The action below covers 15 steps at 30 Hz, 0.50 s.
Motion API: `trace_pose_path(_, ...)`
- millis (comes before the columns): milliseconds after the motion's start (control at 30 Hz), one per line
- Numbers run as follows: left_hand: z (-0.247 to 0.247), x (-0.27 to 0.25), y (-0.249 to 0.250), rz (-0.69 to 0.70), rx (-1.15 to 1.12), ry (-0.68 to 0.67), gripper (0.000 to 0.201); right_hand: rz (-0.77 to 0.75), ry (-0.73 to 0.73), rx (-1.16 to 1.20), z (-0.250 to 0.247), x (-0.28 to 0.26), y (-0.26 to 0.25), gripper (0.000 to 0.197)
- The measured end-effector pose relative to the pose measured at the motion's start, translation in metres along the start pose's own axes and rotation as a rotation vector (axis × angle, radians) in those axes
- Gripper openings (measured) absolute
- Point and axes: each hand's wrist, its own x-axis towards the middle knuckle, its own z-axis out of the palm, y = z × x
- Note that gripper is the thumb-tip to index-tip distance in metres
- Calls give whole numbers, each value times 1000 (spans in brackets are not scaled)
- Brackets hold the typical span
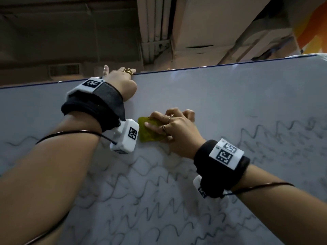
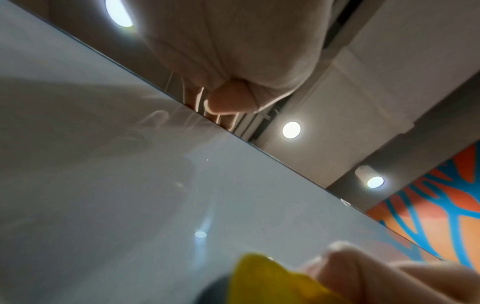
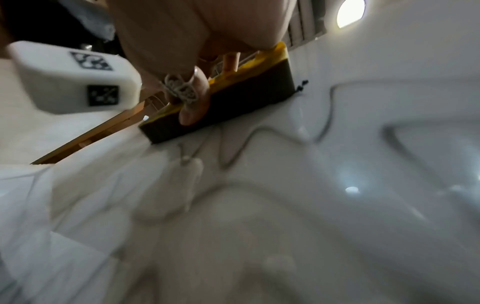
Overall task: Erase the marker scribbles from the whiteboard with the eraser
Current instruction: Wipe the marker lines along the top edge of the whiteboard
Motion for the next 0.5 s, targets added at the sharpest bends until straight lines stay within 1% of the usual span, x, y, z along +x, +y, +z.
trace_pose_path(67, -1, -4, -16, -25, 10, 23, 68, 15, -44, -37, -10, 14, 4, 58)
trace_pose_path(133, 0, -10, -28, 12, 24, 56, 69, 111, -65, -43, -19, 33, 7, 55)
trace_pose_path(233, 3, -15, -34, 74, 44, 103, 73, 226, -2, -7, -15, 51, 4, 60)
trace_pose_path(267, 4, -15, -37, 71, 50, 107, 73, 225, 7, -1, -10, 51, -3, 59)
trace_pose_path(400, 5, -16, -62, -51, 21, 144, 68, 56, 58, 47, 22, 19, -36, 51)
trace_pose_path(500, 4, -22, -86, -110, 33, 140, 68, 60, 32, 103, 26, 12, -42, 59)
